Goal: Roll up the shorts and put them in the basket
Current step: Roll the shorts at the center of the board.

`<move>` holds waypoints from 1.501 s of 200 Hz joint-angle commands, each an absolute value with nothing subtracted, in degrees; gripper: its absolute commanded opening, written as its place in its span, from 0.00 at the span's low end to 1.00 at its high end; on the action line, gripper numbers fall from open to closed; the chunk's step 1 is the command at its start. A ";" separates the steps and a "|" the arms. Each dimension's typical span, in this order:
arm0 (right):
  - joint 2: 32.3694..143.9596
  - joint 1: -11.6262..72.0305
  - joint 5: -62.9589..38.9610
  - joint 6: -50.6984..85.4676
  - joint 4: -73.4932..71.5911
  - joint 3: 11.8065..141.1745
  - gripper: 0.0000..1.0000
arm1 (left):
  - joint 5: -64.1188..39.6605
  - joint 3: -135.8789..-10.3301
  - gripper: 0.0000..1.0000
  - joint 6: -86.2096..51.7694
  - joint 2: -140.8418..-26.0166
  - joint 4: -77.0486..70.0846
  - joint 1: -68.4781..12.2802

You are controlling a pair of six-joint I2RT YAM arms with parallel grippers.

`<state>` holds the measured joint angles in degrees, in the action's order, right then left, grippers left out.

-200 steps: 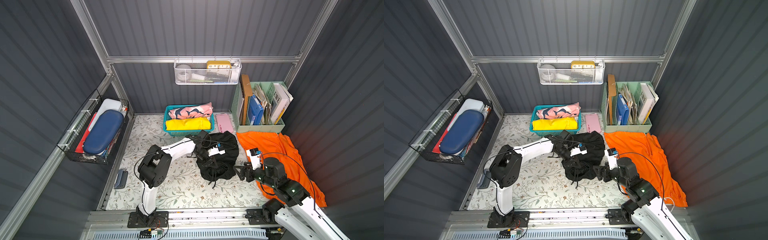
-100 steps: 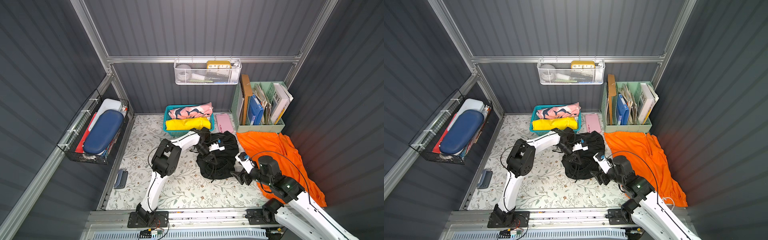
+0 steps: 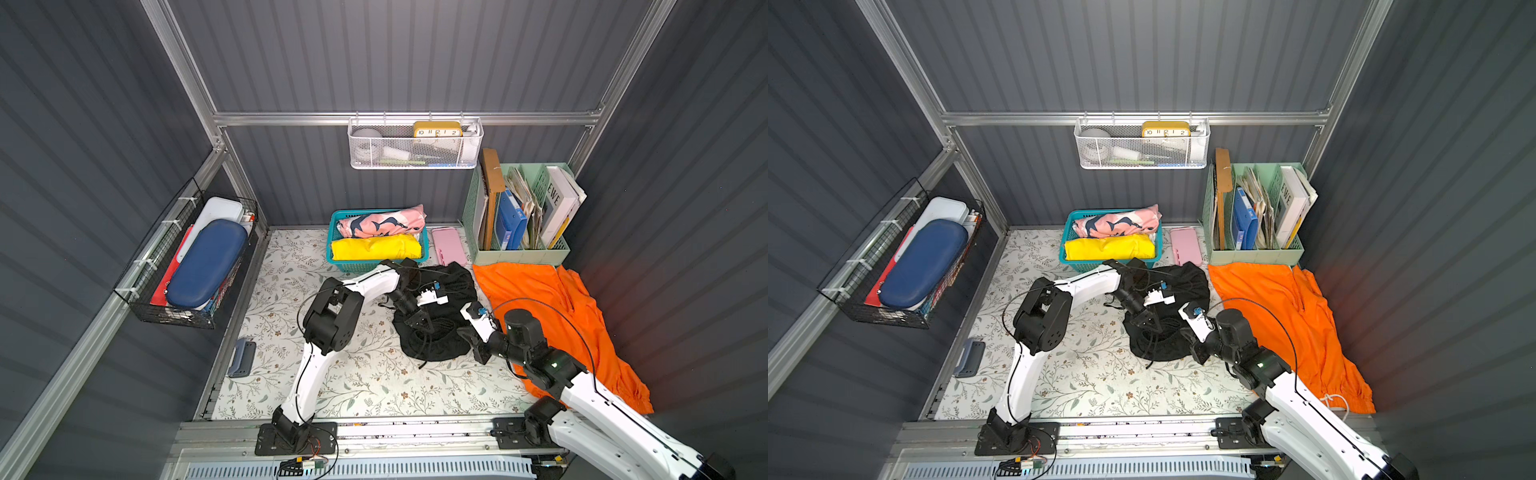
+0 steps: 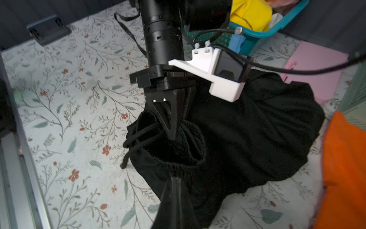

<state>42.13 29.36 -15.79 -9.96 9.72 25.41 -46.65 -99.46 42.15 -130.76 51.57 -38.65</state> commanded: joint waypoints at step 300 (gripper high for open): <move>66.40 25.34 -12.44 41.50 -7.07 27.07 0.00 | -38.66 -105.20 0.70 39.44 -132.76 51.49 -38.32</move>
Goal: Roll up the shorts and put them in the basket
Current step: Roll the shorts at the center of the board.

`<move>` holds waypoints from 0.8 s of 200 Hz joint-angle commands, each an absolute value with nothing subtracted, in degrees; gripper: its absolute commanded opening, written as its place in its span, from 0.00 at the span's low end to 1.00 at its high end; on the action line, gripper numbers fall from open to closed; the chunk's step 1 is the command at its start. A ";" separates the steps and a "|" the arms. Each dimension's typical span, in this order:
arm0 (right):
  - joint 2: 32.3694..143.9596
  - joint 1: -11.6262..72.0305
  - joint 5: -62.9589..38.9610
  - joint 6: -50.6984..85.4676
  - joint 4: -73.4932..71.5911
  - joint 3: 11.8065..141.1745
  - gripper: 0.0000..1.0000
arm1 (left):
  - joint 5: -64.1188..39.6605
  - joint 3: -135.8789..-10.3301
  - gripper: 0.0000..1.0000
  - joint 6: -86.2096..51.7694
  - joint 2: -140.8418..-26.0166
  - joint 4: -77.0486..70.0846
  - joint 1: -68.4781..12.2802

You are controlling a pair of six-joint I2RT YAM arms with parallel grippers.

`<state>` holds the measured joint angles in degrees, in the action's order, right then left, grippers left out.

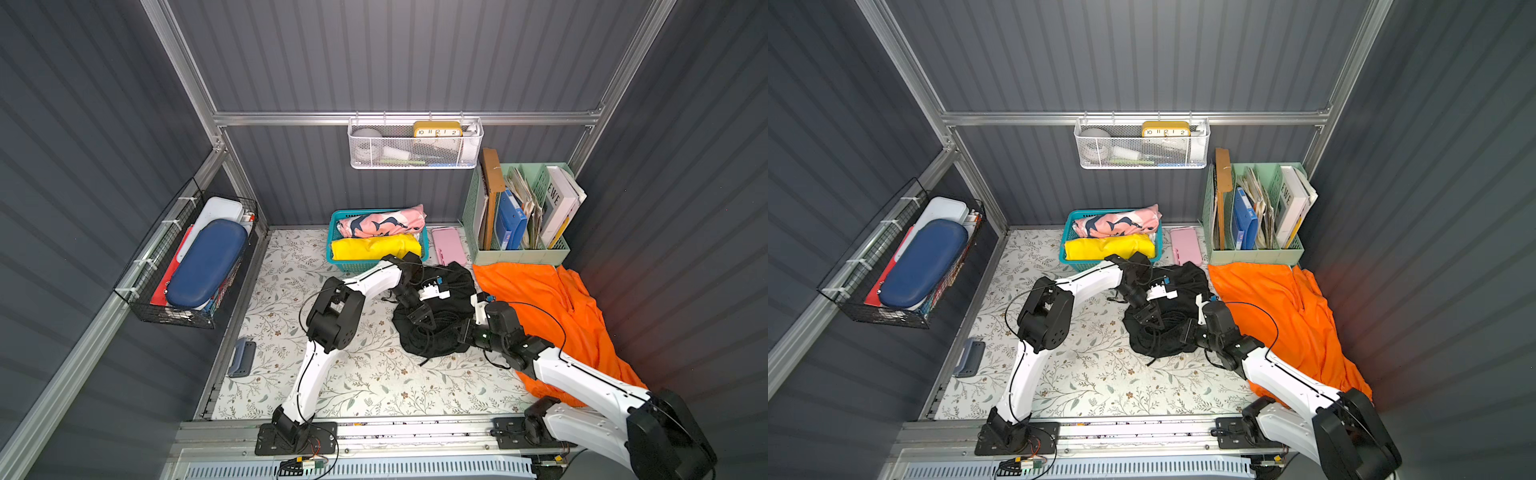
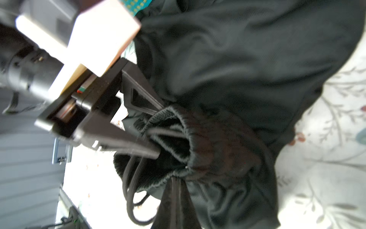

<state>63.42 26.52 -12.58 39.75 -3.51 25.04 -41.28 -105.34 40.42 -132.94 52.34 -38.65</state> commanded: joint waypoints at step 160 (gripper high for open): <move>81.22 23.65 -17.11 46.01 -1.73 31.78 0.00 | -26.72 -73.26 1.00 32.07 -97.40 14.04 -40.34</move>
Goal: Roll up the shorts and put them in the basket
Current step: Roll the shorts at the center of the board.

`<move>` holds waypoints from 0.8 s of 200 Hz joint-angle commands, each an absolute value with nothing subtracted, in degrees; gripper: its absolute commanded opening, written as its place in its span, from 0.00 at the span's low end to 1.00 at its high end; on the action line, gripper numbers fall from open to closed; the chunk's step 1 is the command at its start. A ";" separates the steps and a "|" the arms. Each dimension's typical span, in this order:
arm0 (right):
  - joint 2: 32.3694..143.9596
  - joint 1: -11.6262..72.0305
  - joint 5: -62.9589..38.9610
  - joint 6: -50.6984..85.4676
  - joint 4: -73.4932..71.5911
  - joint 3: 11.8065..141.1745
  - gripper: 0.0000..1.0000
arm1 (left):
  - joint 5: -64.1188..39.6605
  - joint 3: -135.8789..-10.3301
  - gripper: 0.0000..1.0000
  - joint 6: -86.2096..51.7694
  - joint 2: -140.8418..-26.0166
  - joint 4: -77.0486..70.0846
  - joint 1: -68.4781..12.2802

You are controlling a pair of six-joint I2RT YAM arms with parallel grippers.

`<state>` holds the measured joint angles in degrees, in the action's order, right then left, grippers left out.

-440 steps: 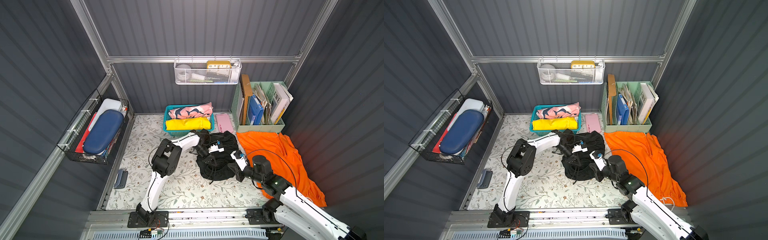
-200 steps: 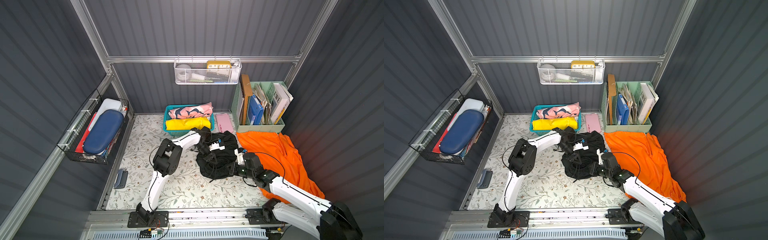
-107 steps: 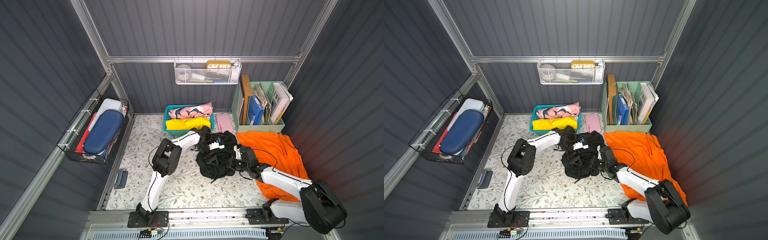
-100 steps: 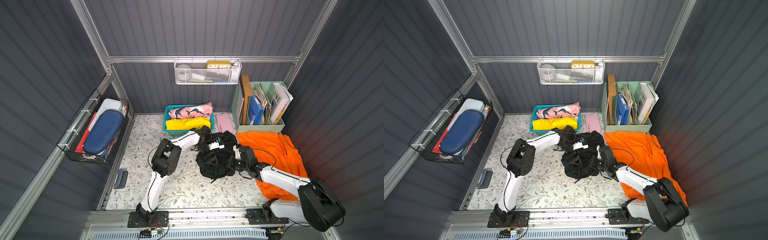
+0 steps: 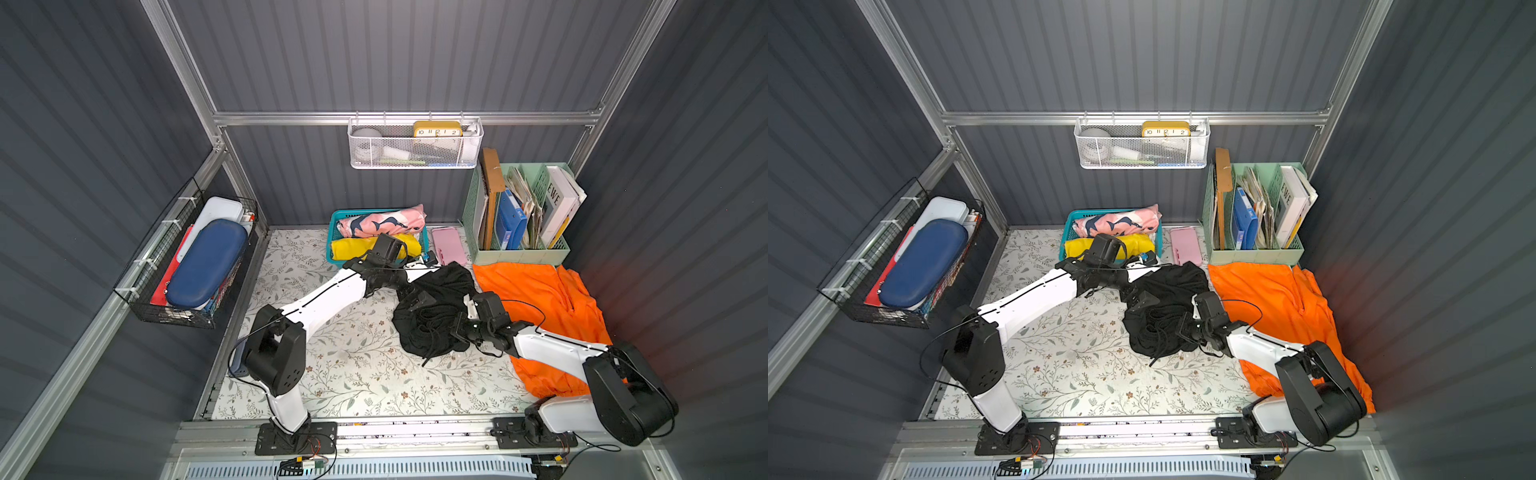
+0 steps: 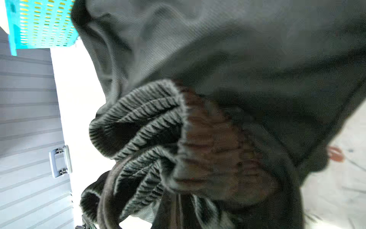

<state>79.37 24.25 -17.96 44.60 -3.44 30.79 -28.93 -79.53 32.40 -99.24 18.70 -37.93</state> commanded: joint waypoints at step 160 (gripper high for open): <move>84.97 20.44 -23.73 49.50 -2.16 33.22 0.00 | 6.05 -49.07 1.00 42.01 -93.54 -10.06 -64.63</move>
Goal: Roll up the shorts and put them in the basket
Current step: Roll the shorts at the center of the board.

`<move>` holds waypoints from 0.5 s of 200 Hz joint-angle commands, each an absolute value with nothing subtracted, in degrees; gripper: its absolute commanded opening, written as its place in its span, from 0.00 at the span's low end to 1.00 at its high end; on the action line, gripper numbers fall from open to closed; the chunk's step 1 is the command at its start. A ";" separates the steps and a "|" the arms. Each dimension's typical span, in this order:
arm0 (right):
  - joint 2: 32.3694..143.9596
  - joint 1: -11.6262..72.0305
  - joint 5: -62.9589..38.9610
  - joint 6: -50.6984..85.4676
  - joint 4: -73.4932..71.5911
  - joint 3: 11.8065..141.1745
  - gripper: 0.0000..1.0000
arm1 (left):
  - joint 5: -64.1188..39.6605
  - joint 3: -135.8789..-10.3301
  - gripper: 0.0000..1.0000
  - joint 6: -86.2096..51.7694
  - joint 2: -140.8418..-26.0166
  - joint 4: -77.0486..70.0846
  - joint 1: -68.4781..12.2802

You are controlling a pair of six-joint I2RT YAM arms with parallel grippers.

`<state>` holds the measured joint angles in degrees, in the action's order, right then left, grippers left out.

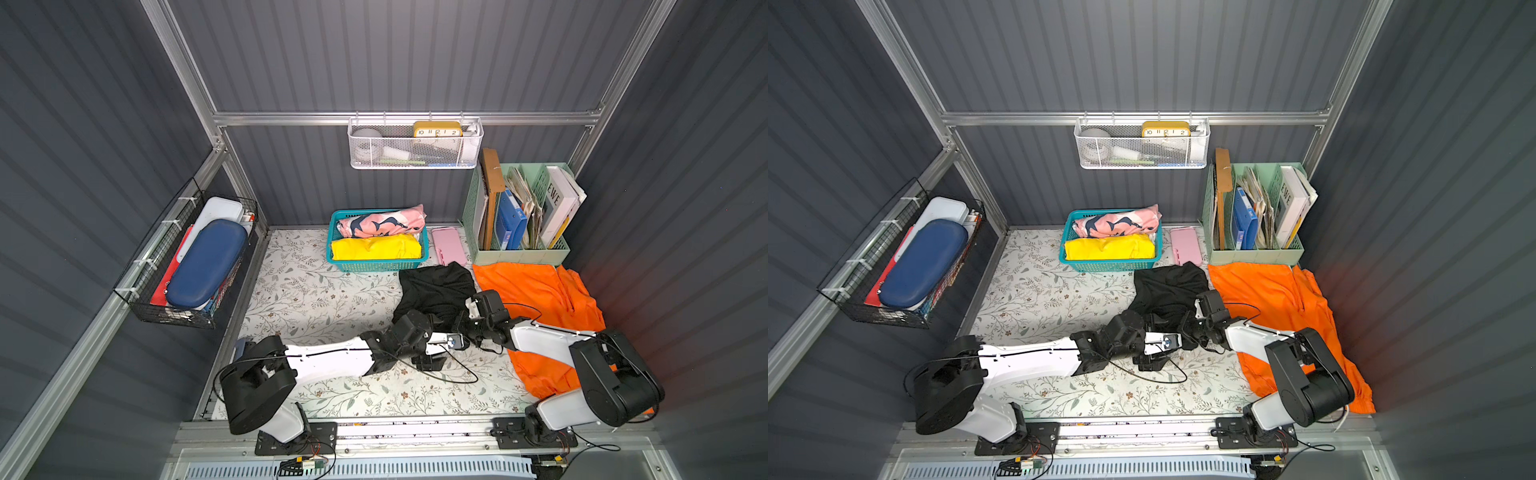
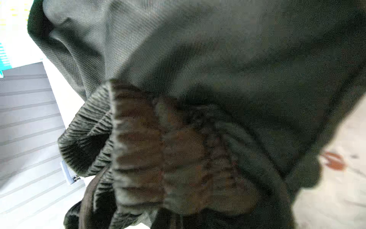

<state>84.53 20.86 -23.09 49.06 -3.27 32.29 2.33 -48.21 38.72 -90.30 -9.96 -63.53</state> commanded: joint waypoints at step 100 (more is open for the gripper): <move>84.07 19.37 -25.22 49.13 -2.11 32.46 0.00 | 5.40 -50.10 1.00 41.76 -101.50 -14.99 -62.37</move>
